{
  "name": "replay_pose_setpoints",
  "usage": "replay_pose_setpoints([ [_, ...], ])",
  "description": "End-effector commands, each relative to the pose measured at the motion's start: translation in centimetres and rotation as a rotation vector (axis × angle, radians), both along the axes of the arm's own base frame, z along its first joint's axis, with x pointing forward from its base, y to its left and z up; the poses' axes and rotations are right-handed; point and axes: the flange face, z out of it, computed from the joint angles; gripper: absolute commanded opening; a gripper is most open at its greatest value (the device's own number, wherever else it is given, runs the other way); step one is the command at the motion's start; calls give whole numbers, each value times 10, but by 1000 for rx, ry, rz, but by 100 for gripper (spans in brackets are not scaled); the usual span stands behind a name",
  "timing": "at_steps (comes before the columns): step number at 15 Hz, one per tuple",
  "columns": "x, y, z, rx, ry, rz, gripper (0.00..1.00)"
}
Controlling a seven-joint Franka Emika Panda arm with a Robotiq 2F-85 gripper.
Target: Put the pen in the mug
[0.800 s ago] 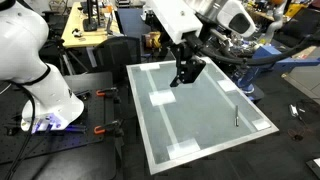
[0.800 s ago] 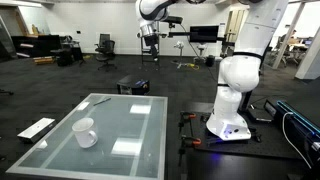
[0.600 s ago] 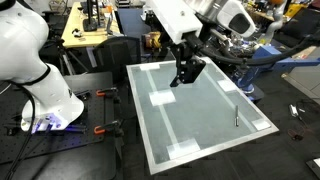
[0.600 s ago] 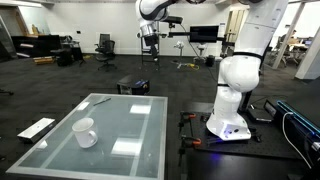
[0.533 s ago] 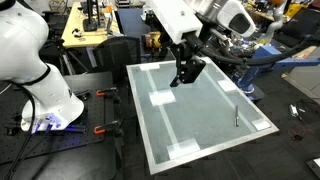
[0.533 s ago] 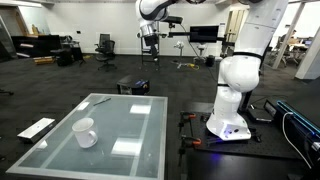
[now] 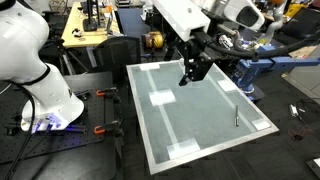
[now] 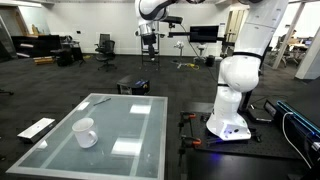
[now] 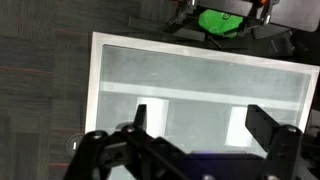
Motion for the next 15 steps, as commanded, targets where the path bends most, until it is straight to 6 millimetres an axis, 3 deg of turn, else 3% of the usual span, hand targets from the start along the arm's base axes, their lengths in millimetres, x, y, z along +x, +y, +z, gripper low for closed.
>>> replay_pose_setpoints([
  [1, 25, 0, 9, -50, -86, 15, 100],
  [5, 54, -9, 16, -113, -179, 54, 100],
  [11, 108, -43, 21, -190, -318, 104, 100],
  [15, 141, -54, 9, -194, -382, 190, 100],
])
